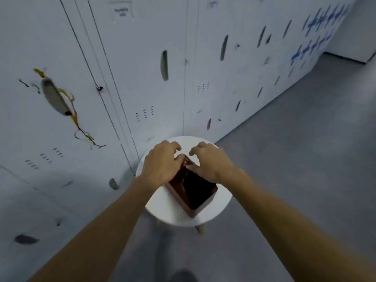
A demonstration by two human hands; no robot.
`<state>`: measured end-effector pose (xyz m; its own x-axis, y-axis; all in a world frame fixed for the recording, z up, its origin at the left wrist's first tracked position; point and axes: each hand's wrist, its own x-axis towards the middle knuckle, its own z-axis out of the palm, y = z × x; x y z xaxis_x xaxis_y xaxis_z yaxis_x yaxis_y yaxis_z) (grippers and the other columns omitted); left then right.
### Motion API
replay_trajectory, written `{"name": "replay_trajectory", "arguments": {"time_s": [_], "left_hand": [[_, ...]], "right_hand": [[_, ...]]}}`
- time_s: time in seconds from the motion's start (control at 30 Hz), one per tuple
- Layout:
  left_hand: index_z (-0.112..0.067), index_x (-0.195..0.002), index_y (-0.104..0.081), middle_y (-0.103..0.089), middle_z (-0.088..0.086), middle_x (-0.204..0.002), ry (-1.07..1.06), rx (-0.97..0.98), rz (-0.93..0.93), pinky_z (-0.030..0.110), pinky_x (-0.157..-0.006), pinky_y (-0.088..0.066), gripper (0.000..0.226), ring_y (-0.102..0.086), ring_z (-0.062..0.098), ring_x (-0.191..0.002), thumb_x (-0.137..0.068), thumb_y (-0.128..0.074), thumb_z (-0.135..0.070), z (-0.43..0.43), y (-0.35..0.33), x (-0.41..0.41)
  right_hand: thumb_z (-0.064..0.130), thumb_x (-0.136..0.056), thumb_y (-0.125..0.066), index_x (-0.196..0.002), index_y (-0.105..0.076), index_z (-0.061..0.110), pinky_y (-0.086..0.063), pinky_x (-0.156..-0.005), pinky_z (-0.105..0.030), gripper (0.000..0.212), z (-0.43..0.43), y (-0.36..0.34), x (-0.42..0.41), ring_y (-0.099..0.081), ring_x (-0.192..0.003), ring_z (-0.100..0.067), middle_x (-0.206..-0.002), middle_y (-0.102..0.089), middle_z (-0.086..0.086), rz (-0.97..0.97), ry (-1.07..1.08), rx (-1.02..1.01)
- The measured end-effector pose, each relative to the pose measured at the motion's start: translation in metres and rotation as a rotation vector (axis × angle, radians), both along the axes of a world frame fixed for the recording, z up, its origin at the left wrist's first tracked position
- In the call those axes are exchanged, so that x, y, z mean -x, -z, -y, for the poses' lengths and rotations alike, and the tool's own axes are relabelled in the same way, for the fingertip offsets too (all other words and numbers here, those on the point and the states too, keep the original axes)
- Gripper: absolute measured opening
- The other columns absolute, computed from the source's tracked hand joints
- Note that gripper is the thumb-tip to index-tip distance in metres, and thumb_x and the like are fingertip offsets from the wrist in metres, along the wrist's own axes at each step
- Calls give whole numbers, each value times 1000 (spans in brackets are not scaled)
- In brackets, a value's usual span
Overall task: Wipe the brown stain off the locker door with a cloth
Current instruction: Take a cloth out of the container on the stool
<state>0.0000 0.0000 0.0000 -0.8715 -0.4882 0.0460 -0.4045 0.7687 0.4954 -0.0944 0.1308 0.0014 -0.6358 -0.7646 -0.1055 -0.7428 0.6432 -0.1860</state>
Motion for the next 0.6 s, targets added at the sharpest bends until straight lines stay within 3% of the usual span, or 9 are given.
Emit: {"name": "replay_trajectory", "arguments": {"time_s": [0.2,0.43,0.5,0.6], "left_hand": [[-28,-133,-62,-66,4,-119,87,83,29,43,-93,-52,37,-61,30,-113,-97,-66,-31,7,124,20],[-29,-133,-63,-70,1,-125,97,53,-132,45,-99,-52,40,-63,26,-117,-94,-70,-35,25,182,26],[-26,-130,-65,-72,0,-121,110,28,-174,45,-99,-52,37,-64,24,-114,-93,-71,-33,24,185,24],[-24,-122,-69,-74,-1,-115,86,-30,-213,43,-99,-52,30,-66,22,-109,-93,-72,-32,25,180,24]], "right_hand": [[34,-95,-62,-134,-52,15,-45,-99,-44,44,-1,129,-4,-51,-120,-29,-133,-53,-7,-203,68,56],[15,-98,-56,-116,-59,9,-49,-82,-38,19,13,179,2,-52,-106,-29,-117,-58,-11,-484,166,294],[17,-98,-55,-111,-63,9,-46,-76,-36,17,13,179,4,-53,-102,-28,-110,-59,-10,-449,196,378],[25,-98,-58,-106,-71,13,-47,-72,-34,19,12,169,10,-61,-95,-29,-102,-68,-9,-225,249,467]]}}
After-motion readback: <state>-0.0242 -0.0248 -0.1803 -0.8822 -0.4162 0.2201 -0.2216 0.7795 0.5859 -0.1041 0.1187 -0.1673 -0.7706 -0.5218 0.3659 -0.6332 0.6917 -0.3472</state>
